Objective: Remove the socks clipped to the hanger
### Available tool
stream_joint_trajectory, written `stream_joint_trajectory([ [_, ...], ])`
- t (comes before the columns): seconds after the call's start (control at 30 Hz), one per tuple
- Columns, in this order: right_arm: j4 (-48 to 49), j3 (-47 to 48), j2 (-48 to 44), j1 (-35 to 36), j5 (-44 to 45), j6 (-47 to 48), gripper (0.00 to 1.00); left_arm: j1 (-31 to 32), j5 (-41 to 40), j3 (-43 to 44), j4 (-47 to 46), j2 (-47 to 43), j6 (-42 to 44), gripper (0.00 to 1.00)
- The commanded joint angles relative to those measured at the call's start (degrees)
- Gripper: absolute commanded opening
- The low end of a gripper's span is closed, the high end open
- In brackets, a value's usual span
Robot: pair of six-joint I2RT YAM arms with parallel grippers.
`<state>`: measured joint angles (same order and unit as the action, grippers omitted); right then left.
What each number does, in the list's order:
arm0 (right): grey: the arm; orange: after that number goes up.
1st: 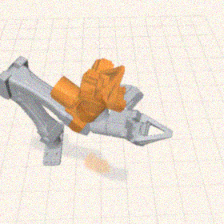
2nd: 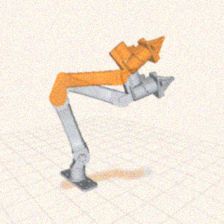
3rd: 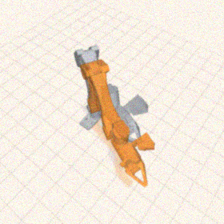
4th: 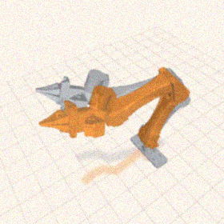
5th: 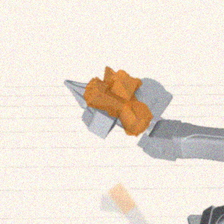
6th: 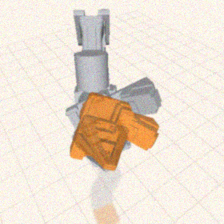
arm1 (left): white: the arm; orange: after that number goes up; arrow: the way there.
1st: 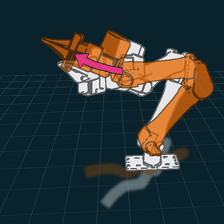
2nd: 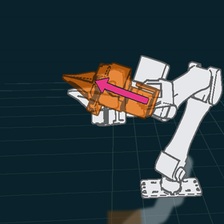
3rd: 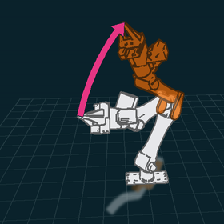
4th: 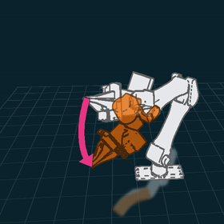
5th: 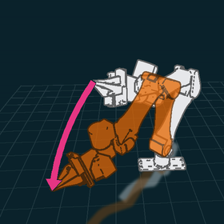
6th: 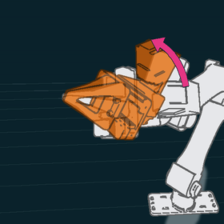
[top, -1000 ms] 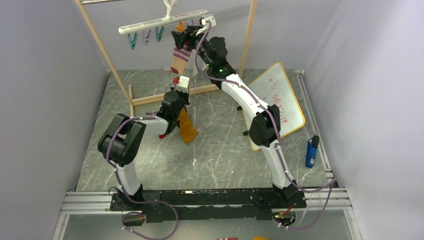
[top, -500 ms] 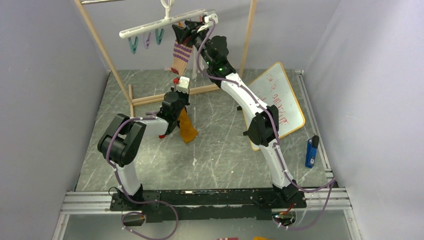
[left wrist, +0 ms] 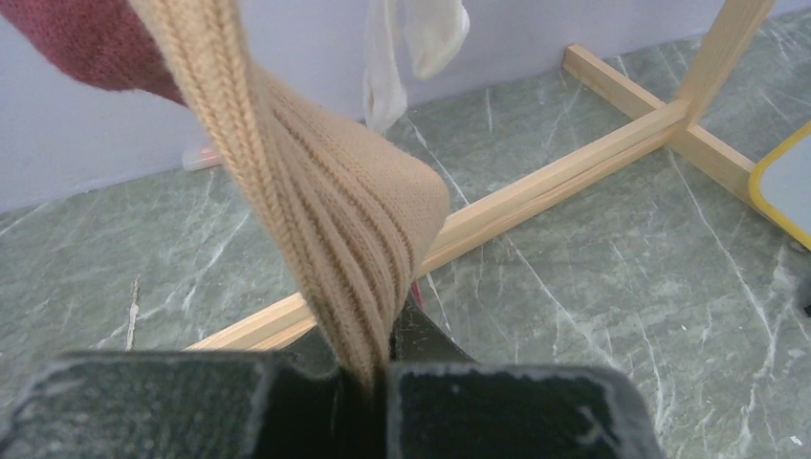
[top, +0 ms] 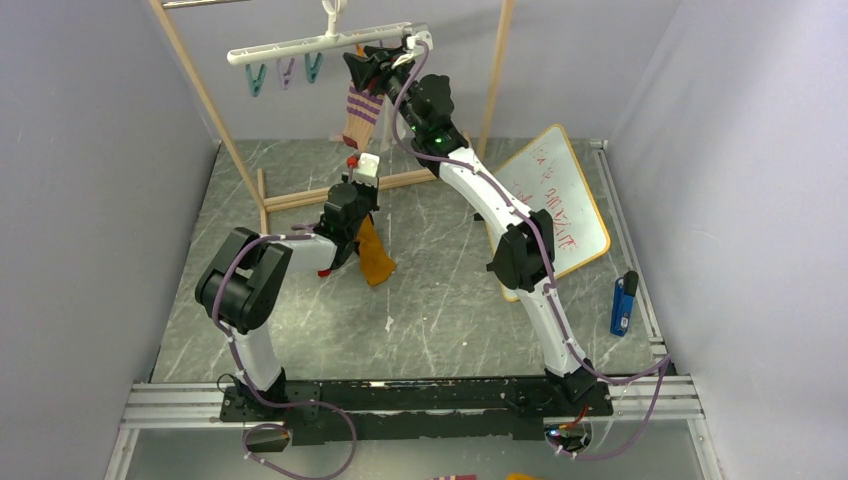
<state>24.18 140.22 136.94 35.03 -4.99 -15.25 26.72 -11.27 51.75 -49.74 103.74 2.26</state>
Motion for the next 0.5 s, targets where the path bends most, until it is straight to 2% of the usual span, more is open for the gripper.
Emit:
stream_joint_trajectory([
  [0.0,3.6,2.2,-0.2,0.1,-0.7,-0.8,0.54,0.4,0.7,-0.3,-1.1,-2.4,0.5,0.05],
  [0.2,3.9,2.2,-0.3,0.1,-0.9,-1.1,0.46,0.3,0.7,-0.3,-0.9,-2.5,0.6,0.05],
  [0.33,4.0,2.0,-0.3,0.1,-0.5,-1.3,0.21,0.3,0.7,-0.4,-0.8,-2.7,0.7,0.05],
  [0.47,4.2,1.6,-0.5,0.1,-0.4,-1.4,0.10,0.3,0.6,-0.6,-0.7,-2.8,0.8,0.05],
])
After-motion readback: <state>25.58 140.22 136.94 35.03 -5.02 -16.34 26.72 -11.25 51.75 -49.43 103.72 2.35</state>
